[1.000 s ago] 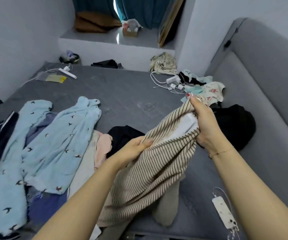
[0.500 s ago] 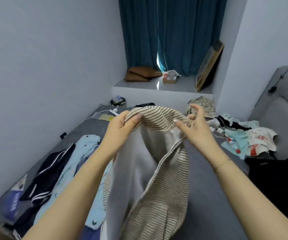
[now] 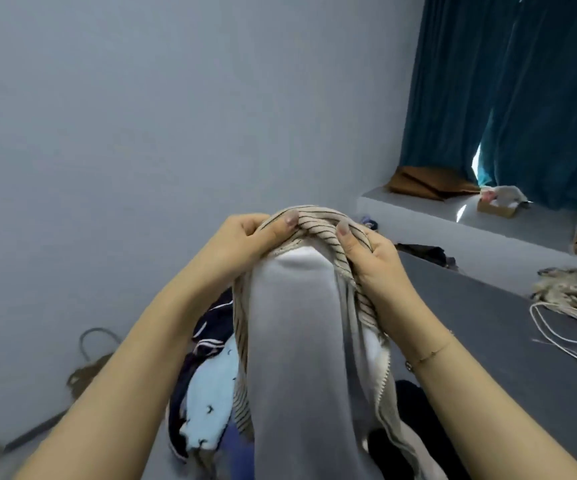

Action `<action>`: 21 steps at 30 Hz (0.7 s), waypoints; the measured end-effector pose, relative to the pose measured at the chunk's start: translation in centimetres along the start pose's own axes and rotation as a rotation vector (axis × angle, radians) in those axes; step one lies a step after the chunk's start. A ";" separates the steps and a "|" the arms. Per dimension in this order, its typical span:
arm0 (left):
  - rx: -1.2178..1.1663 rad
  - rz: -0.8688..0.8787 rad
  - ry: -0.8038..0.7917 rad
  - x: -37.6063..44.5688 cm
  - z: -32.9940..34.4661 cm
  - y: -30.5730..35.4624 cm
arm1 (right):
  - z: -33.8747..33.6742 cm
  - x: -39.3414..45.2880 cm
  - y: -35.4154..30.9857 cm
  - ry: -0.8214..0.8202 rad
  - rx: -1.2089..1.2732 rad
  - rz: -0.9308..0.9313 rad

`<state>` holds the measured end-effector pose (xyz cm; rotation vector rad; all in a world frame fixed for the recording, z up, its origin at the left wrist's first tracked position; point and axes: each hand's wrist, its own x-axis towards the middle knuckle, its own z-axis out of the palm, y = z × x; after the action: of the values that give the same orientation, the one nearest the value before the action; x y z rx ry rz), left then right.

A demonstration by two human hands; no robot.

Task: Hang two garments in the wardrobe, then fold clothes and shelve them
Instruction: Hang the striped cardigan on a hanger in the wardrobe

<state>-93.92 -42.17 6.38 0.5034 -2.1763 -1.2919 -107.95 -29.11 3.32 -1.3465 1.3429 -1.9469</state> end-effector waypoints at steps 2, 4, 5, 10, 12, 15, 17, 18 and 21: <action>-0.020 -0.047 0.070 -2.8 -2.5 -2.1 | 3.7 0.7 0.0 -0.051 0.100 0.057; -0.093 -0.062 0.117 -6.3 -4.7 -4.2 | 7.6 1.1 0.0 -0.105 0.190 0.116; -0.127 -0.060 0.125 -8.3 -5.5 -5.4 | 9.4 1.1 0.1 -0.127 0.242 0.145; -0.059 -0.317 0.194 -18.6 -7.6 -11.6 | 17.4 1.2 0.2 -0.241 0.465 0.279; -0.081 -0.349 0.364 -22.2 -8.2 -12.8 | 20.3 0.9 0.3 -0.288 0.484 0.313; -0.080 -0.271 0.610 -27.7 -10.6 -12.8 | 24.5 -0.5 0.8 -0.310 0.480 0.354; -0.013 -0.264 0.712 -31.7 -12.8 -12.6 | 27.0 -1.8 1.2 -0.319 0.483 0.377; 0.043 -0.274 0.761 -33.7 -13.9 -12.5 | 28.4 -2.6 1.4 -0.331 0.489 0.395; 0.159 -0.281 0.941 -39.5 -17.3 -11.9 | 32.3 -5.3 1.5 -0.390 0.449 0.439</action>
<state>-51.97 -36.89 -8.13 1.2231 -1.4291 -0.7495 -77.47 -41.10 1.64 -1.0330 0.8563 -1.4753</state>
